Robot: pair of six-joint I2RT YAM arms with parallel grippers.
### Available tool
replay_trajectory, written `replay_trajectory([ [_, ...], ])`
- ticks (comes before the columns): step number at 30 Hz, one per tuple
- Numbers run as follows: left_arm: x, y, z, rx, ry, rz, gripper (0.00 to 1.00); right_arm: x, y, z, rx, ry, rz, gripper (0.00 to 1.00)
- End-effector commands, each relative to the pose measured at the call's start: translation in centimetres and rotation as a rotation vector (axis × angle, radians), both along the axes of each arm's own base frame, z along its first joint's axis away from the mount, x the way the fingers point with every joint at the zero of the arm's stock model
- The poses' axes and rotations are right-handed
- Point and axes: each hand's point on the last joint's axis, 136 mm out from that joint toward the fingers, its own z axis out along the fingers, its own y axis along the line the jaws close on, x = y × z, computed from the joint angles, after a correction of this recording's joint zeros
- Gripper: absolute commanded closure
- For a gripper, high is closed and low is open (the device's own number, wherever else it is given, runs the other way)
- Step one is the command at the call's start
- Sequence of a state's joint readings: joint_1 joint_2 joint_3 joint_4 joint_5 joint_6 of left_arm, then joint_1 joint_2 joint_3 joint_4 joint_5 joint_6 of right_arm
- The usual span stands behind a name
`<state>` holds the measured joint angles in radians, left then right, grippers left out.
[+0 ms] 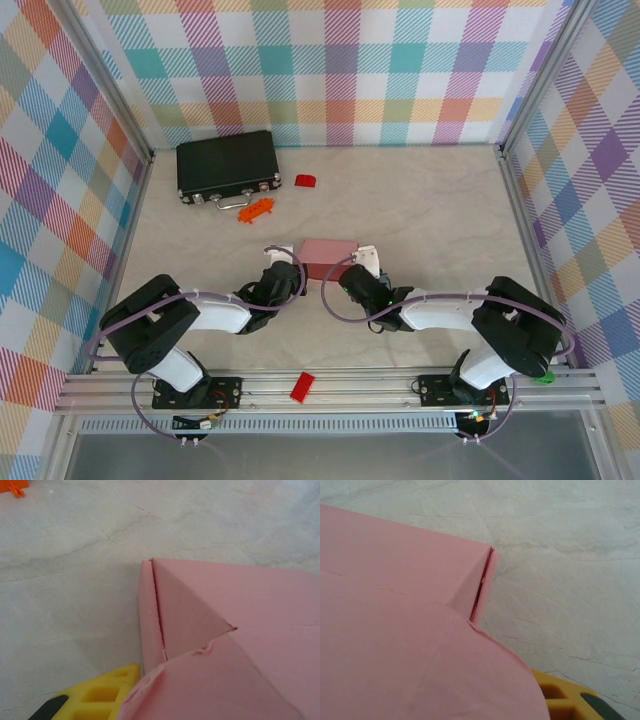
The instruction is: Fold the paper box
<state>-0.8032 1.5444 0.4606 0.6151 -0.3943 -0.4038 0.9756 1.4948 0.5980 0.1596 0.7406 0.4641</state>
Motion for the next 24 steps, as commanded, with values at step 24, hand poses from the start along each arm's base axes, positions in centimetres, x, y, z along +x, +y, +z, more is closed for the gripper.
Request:
replay_trajectory([
  [24,-3.0,2.6,1.6,0.018,-0.005,-0.019,0.47,-2.8,-1.3,0.5,0.018,0.085,0.063,0.5],
])
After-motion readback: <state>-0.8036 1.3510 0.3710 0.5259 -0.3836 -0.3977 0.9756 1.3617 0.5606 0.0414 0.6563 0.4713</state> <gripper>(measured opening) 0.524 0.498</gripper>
